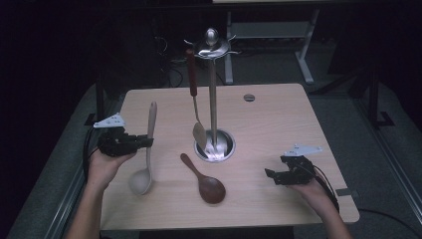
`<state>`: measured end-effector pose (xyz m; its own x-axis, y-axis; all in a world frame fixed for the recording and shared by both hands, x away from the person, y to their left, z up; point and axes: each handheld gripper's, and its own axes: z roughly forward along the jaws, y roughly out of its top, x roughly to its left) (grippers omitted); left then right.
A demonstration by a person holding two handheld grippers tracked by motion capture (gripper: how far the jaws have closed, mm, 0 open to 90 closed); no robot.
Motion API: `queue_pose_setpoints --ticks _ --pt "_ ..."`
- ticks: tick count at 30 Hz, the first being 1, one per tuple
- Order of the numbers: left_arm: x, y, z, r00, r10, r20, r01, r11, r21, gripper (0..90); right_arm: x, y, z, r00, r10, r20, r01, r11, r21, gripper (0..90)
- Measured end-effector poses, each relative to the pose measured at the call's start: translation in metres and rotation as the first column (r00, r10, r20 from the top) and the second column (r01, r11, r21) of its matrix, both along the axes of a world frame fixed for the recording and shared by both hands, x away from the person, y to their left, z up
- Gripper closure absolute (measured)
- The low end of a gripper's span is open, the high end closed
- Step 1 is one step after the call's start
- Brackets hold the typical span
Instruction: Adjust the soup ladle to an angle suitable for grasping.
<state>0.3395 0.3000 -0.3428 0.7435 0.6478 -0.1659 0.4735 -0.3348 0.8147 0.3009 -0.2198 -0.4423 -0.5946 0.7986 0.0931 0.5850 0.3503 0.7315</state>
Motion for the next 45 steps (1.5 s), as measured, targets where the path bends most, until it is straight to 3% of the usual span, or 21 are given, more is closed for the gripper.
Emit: queue_pose_setpoints --ticks 10,13,19,26,29,33,40,45 --pt "-0.013 -0.017 0.017 0.9954 -0.081 0.052 0.084 0.9949 -0.056 76.2 0.000 -0.001 0.004 1.0000 -0.009 0.000 0.009 0.999 0.033 22.6" --pt "-0.016 -0.023 0.021 0.9932 -0.097 0.064 0.101 0.9926 -0.066 76.2 -0.001 -0.001 0.007 0.9999 -0.008 -0.015 0.009 0.998 0.058 27.2" --pt "-0.023 -0.037 0.030 0.9899 -0.123 0.070 0.130 0.9863 -0.101 76.3 -0.003 0.000 0.021 0.9999 -0.013 -0.003 0.013 0.993 0.120 39.4" --pt "-0.028 -0.059 0.035 0.9840 -0.162 0.073 0.169 0.9811 -0.094 76.2 -0.003 0.007 0.036 0.9997 0.021 -0.013 -0.018 0.985 0.172 46.6" --pt "-0.030 -0.069 0.039 0.9824 -0.172 0.073 0.178 0.9799 -0.090 76.2 -0.004 0.012 0.044 0.9991 0.040 0.009 -0.041 0.982 0.182 48.6" --pt "-0.029 -0.081 0.043 0.9838 -0.166 0.068 0.172 0.9798 -0.102 76.2 -0.002 0.020 0.055 0.9984 0.057 0.005 -0.056 0.974 0.221 48.6" --pt "-0.026 -0.106 0.050 0.9755 -0.205 0.081 0.212 0.9722 -0.099 76.2 0.001 0.037 0.075 0.9955 0.076 0.057 -0.086 0.978 0.188 54.1" --pt "-0.024 -0.122 0.052 0.9699 -0.230 0.080 0.237 0.9678 -0.086 76.2 0.000 0.044 0.093 0.9927 0.078 0.093 -0.095 0.974 0.206 59.3"
